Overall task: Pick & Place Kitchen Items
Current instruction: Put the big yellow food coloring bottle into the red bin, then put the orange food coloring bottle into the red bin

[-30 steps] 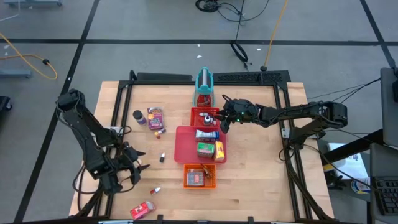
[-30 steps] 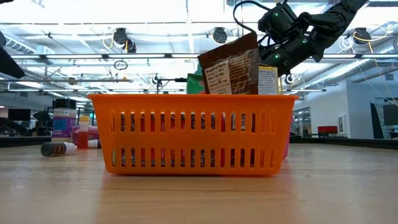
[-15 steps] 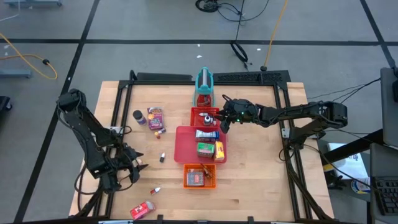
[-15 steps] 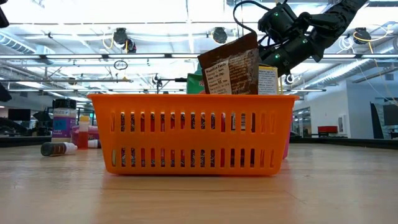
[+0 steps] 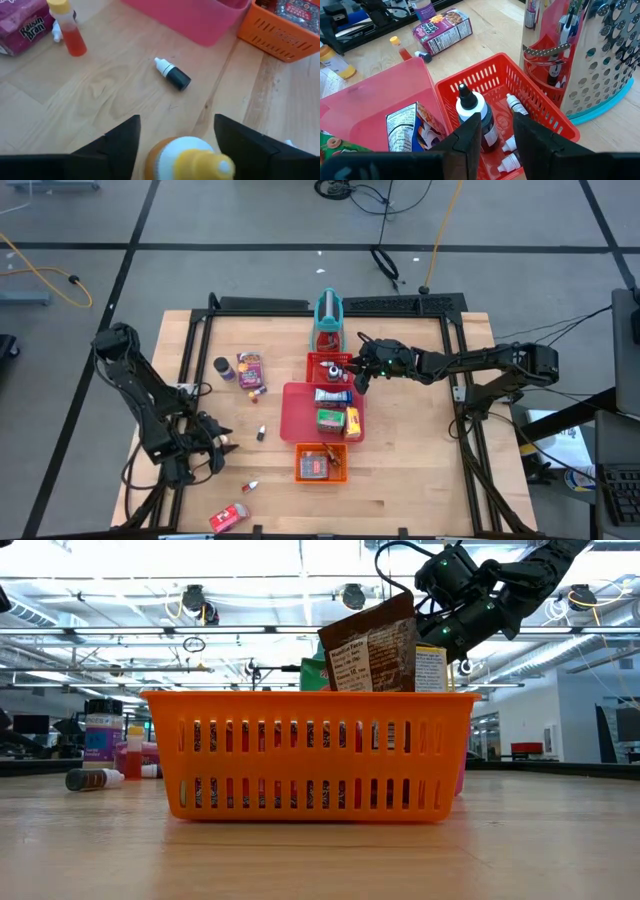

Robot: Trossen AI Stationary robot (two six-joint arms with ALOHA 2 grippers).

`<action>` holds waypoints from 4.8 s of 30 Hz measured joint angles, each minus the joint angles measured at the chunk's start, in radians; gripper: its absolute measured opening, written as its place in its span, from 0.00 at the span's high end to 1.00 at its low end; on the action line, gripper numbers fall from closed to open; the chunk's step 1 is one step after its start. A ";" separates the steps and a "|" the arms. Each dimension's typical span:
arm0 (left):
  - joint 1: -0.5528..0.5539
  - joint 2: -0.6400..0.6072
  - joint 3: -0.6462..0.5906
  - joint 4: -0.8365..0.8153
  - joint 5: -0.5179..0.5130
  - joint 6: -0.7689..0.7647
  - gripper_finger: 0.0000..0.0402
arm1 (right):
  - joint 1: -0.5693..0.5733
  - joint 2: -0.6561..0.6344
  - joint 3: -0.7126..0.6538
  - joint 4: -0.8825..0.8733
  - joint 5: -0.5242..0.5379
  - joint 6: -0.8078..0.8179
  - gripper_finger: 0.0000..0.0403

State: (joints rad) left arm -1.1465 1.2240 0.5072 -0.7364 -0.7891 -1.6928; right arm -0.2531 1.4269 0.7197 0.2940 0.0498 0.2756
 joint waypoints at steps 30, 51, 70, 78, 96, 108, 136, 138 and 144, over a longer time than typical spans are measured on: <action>0.285 -0.001 0.203 -0.101 -0.001 0.284 0.69 | 0.000 0.000 0.000 0.000 0.000 0.000 0.74; 0.850 -0.002 0.348 0.374 0.240 1.293 0.69 | 0.000 0.000 0.000 0.000 0.000 0.000 0.74; 1.199 0.142 0.348 0.673 0.547 1.552 0.66 | 0.000 0.000 -0.069 0.113 0.001 0.001 0.74; 1.293 0.271 0.348 0.857 0.642 1.629 0.70 | 0.000 0.000 -0.072 0.141 0.000 -0.002 0.74; 1.409 0.472 0.347 1.045 0.763 1.620 0.68 | 0.000 0.000 -0.072 0.174 0.001 -0.003 0.74; 1.410 0.475 0.347 1.035 0.744 1.607 0.41 | 0.000 0.000 -0.072 0.172 0.001 -0.007 0.74; 1.300 0.131 0.346 0.351 0.613 1.577 0.49 | 0.000 0.000 -0.072 0.148 0.001 -0.008 0.74; 1.273 0.125 0.347 0.323 0.570 1.563 0.50 | 0.000 0.000 -0.072 0.146 0.001 -0.008 0.74; 1.202 0.117 0.347 0.190 0.514 1.498 0.53 | 0.000 0.000 -0.072 0.140 0.001 -0.008 0.74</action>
State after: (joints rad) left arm 0.0558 1.3411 0.8539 -0.5459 -0.2748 -0.1947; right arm -0.2531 1.4265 0.6476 0.4344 0.0506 0.2680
